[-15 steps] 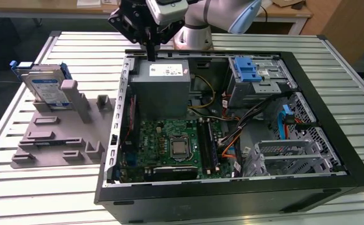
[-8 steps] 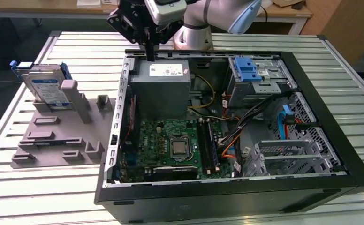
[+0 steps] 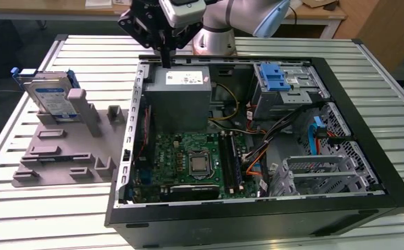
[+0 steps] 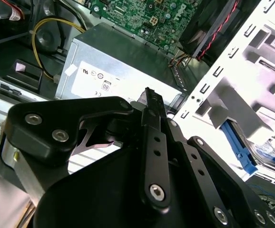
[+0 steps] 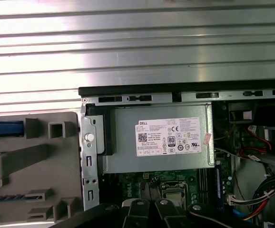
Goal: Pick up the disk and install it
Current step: 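Reach for the disk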
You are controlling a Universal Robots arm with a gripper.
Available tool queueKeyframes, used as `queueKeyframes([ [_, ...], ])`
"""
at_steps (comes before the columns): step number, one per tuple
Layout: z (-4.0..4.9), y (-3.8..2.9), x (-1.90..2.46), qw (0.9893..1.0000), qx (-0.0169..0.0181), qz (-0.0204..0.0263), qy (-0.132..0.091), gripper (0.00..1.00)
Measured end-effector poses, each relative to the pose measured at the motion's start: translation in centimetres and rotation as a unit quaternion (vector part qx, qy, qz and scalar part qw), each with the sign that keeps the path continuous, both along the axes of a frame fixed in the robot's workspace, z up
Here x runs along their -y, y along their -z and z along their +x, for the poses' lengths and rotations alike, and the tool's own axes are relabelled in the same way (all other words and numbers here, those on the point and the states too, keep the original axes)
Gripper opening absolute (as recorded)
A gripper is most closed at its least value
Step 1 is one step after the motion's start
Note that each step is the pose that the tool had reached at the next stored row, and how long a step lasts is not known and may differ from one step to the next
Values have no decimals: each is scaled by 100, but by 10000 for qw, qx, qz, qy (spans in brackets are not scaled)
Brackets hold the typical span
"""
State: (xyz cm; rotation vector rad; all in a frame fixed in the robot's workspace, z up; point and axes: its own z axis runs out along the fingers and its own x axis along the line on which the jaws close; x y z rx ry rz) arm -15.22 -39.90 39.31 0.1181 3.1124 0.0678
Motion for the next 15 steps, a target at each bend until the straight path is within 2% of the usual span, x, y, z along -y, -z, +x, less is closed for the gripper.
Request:
queueKeyframes([
  [4,-15,0,0,10000,0,0,0,11],
  [5,-125,4,0,10000,0,0,0,11],
  [15,-140,4,0,10000,0,0,0,11],
])
